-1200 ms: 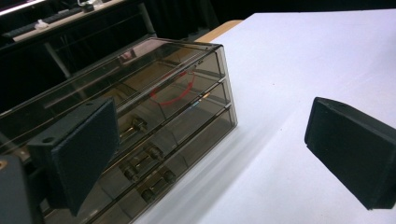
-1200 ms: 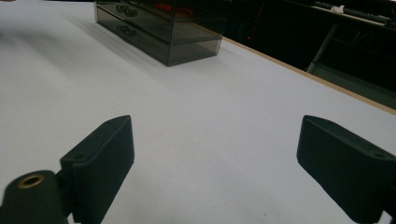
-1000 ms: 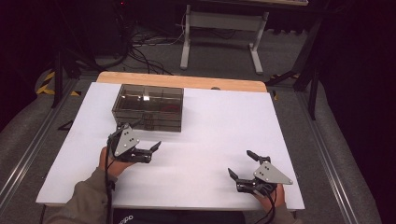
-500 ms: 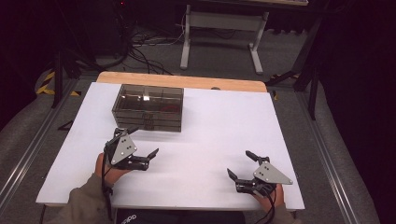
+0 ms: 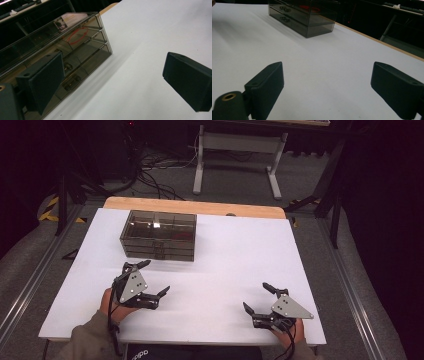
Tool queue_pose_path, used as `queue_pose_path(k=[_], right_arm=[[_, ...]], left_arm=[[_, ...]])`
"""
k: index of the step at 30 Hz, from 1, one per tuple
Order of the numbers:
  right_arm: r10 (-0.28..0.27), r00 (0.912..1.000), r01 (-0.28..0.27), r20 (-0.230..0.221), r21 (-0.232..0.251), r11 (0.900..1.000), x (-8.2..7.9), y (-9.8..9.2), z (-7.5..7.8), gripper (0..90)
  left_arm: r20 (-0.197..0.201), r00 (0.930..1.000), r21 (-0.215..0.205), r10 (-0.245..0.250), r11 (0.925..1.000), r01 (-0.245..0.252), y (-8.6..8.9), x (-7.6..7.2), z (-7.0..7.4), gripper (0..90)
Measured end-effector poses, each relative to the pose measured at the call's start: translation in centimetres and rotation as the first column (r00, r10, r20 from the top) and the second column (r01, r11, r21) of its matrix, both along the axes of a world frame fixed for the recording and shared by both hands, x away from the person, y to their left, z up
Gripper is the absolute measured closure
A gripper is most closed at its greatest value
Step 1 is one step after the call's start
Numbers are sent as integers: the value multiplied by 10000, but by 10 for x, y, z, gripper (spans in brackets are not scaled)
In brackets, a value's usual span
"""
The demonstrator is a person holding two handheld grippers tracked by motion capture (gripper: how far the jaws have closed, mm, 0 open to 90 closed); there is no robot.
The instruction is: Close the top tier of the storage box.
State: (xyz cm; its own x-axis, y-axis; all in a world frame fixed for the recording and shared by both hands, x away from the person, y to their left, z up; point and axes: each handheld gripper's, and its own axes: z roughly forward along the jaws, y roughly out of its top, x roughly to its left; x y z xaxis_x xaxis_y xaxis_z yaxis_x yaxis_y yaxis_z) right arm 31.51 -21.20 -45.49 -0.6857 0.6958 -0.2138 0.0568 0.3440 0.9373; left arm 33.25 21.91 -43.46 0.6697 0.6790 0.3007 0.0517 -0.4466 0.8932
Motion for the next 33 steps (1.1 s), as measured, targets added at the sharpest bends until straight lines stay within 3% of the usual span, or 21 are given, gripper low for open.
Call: queue_pose_path(k=[8,12,14,33], right_arm=[[122,9999,-122,35,-168,9998,-3,3,0,122],[122,9999,-121,30,-192,9997,-4,3,0,122],[124,9999,-123,23,-177,9998,-4,3,0,122],[76,9999,-74,69,-313,9995,-6,6,-1,119]], left_arm=[[98,9996,360,246,9990,-249,8,-3,-1,44],[55,9991,153,412,9990,-413,17,-5,-1,44],[100,9987,241,491,9985,-493,20,-7,-1,44],[-452,9934,279,1051,9942,-1039,51,-20,-15,45]])
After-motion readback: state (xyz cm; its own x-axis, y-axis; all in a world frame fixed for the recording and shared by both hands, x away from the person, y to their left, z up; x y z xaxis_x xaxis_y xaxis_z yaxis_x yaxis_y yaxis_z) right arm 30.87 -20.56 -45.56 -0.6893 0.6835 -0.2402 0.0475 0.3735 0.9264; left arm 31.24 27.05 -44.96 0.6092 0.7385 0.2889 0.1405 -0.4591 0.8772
